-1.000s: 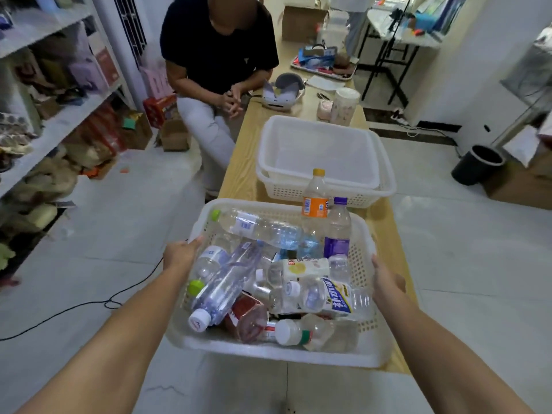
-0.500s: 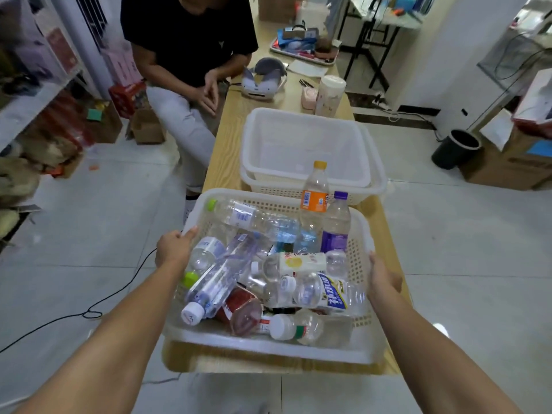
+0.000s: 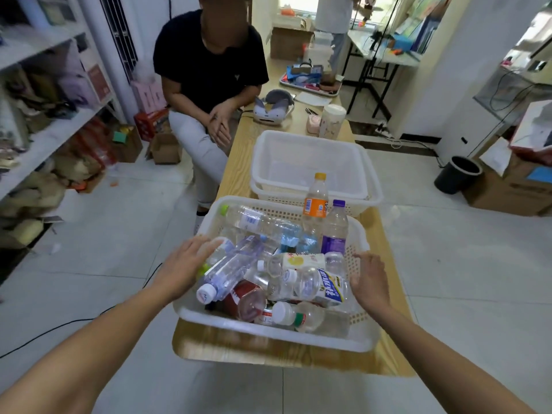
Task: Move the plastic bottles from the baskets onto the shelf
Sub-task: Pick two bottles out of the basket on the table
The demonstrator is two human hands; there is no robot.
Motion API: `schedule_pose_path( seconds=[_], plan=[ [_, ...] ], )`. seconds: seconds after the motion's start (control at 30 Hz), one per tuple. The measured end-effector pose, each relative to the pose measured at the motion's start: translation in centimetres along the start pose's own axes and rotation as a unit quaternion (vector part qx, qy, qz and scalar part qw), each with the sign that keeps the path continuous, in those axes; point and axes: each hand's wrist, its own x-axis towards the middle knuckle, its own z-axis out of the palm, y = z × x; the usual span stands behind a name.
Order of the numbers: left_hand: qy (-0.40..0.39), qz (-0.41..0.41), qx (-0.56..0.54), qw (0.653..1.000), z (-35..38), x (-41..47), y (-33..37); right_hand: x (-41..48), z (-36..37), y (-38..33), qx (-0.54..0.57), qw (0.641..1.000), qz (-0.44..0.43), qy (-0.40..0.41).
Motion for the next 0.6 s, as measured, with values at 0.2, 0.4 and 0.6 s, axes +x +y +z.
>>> schedule_pose_path(
  seconds=[0.2,0.4,0.6],
  plan=[
    [-0.061,-0.015,-0.108,0.992,0.8,-2.2,2.0,-0.6,-2.0,0.6,0.019,0.973,-0.037,-0.229],
    [0.013,-0.101,-0.221,0.97,1.3,-3.0,5.0,0.0,-2.4,0.0,-0.102,0.953,-0.095,-0.267],
    [0.047,-0.123,-0.443,0.887,-1.2,-1.4,7.8,-0.9,-2.2,0.4,-0.17,0.944,-0.154,-0.236]
  ],
)
